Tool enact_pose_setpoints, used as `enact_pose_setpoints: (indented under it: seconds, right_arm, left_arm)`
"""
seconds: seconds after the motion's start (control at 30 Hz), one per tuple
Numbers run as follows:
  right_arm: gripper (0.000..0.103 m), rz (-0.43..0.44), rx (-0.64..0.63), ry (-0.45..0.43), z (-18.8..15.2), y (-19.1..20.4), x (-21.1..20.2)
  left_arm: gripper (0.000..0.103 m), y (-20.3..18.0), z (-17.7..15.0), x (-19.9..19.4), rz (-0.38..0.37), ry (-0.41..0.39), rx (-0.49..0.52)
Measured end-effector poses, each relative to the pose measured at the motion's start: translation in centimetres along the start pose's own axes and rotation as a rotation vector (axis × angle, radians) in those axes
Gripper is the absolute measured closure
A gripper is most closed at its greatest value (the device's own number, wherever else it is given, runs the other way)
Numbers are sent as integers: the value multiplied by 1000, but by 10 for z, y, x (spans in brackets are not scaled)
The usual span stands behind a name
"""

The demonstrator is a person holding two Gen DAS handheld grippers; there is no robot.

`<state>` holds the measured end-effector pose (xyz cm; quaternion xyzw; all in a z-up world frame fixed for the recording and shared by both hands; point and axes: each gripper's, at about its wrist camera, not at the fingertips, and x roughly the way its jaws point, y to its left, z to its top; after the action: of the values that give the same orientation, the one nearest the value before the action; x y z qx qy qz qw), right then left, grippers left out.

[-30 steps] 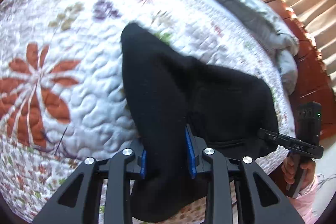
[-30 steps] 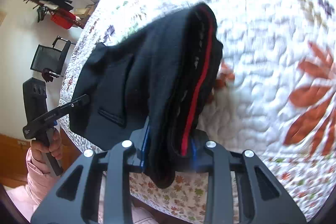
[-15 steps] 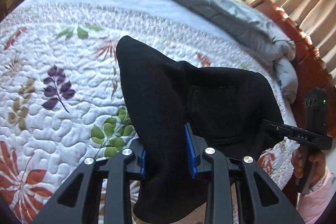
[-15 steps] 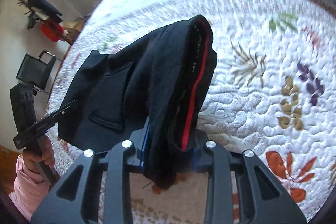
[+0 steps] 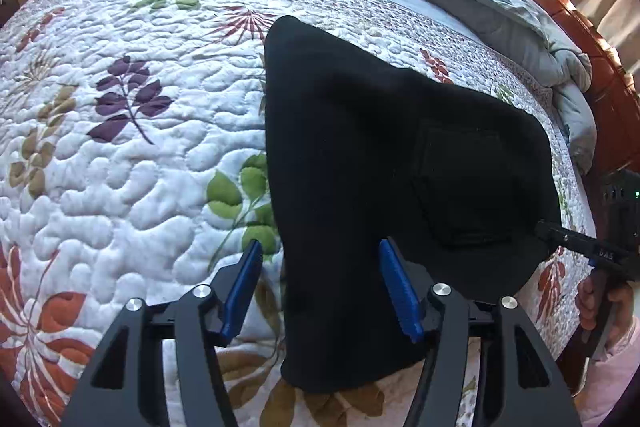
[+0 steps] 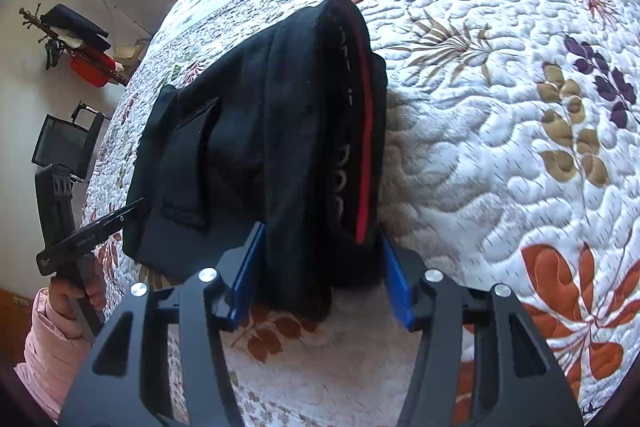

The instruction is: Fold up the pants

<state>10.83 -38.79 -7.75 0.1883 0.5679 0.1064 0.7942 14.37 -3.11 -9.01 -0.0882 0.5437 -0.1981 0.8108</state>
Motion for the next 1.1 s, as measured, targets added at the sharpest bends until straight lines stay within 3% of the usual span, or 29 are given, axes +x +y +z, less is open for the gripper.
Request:
enact_pose_setpoints:
  seconds: [0.23,0.33,0.37,0.4,0.57,0.9,1.1]
  right_arm:
    - [41,3,75,-1,-4,-11,13]
    - [23,-62,73,-39,-10,-1,-7]
    - [10,-77,70,-49,-14,3,-13]
    - [7,-107,59,-65,-19,10,-22]
    - [5,-230,-8,-68,-47,38,-35]
    - [4,-304,-7,-50,-79,74,-35]
    - [4,-305,-29,-29,-86,88,-35]
  left_arm:
    - [32,3,-7,1,30,-12,-40]
    - [19,-6,-12,-13,120,4,-29]
    - [16,-11,-16,-18,150,5,-20]
    - [13,-15,-18,-23,163,1,-12]
    - [7,-29,-42,-46,225,-4,10]
    - [5,-40,-67,-76,305,-15,-7]
    - [5,-44,-71,-86,283,-22,-20]
